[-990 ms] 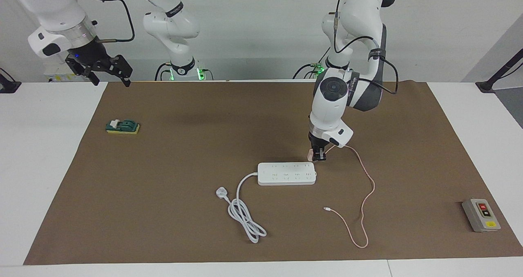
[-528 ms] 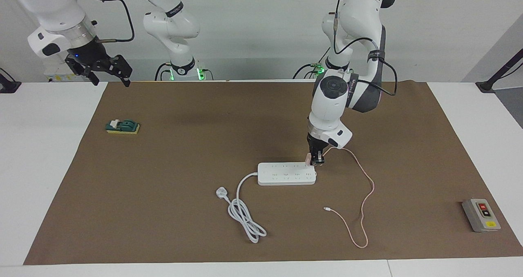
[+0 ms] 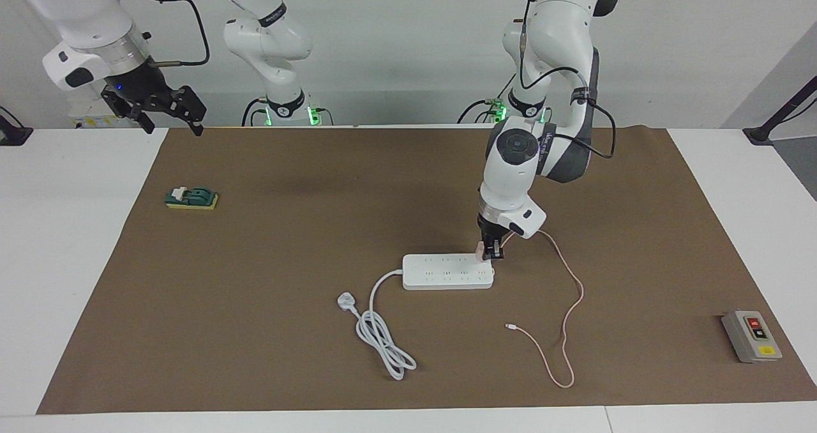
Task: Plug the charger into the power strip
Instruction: 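Push the pink charger into the end socket with the left gripper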
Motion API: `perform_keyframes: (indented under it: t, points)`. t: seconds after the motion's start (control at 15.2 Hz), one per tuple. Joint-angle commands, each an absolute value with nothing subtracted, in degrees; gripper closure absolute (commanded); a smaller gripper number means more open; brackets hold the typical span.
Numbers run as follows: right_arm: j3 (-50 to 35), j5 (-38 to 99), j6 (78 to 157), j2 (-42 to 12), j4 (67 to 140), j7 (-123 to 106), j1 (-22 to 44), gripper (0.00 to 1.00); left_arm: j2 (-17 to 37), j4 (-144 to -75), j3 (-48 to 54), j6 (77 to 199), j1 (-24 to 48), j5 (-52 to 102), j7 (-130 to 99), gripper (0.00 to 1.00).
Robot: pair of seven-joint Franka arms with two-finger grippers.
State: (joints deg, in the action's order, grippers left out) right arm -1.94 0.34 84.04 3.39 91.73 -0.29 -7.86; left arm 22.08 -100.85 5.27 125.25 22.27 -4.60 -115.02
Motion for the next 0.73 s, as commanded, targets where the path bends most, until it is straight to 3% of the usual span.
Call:
perform_keyframes:
  t: [0.0, 0.66]
  points:
    - [-2.0, -0.5, 84.0, 3.4, 91.7, 0.8, -8.2, 0.0, 21.6, -101.8, 4.7, 126.4, 22.9, -4.3, -114.3, 1.0]
    - [-2.0, -0.5, 84.1, 3.4, 91.4, 0.7, -8.3, 0.0, 22.1, -102.2, 4.9, 127.7, 23.4, -4.1, -114.4, 1.0]
